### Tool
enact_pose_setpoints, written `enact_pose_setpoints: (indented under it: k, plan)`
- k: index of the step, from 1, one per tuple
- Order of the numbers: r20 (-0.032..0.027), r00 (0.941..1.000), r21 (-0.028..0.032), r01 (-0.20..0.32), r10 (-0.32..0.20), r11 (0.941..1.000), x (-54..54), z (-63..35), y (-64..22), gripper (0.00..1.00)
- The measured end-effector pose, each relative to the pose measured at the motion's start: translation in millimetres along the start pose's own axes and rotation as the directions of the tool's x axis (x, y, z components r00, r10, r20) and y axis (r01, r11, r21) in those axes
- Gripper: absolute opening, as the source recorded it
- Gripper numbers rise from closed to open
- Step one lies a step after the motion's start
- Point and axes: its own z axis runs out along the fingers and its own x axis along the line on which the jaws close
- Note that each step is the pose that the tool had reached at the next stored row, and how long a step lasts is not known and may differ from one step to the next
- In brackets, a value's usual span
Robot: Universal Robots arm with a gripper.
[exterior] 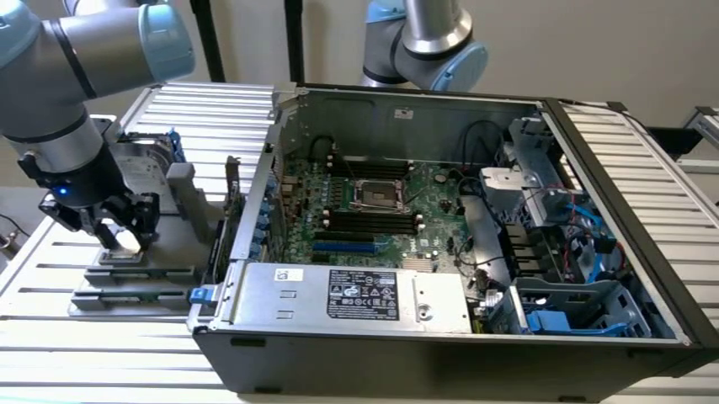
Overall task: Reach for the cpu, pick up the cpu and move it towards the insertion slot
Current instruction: 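Pick up the cpu and move it towards the insertion slot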
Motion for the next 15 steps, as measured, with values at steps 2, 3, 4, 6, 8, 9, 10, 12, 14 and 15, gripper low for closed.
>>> enact_pose_setpoints:
  k: [2,3,4,6,8,9,10,12,14,15]
  plan:
    - [-0.0003,1.0000,-0.0001,0.000,0.000,1.0000,0.0,0.1,0.1,0.56]
    - [-0.0005,1.0000,-0.0002,0.000,0.000,1.0000,0.0,0.1,0.2,0.56]
    - [-0.0011,1.0000,0.0000,0.000,0.000,1.0000,0.0,0.0,0.2,0.55]
    - [-0.0018,1.0000,-0.0001,0.000,0.000,1.0000,0.0,0.0,0.2,0.54]
    - [-0.0029,1.0000,-0.0002,0.000,0.000,1.0000,0.0,-0.7,0.3,0.54]
    - [-0.0038,1.0000,-0.0002,0.000,0.000,1.0000,0.0,-2.0,0.3,0.54]
    - [-0.0043,1.0000,-0.0003,0.000,0.000,1.0000,0.0,-3.8,0.3,0.54]
    - [-0.0056,1.0000,-0.0002,-0.001,0.001,1.0000,0.1,-8.4,0.4,0.54]
    - [-0.0057,1.0000,-0.0004,-0.004,0.004,1.0000,0.3,-14.8,0.6,0.54]
    - [-0.0055,1.0000,-0.0005,-0.007,0.007,1.0000,0.3,-18.7,0.6,0.54]
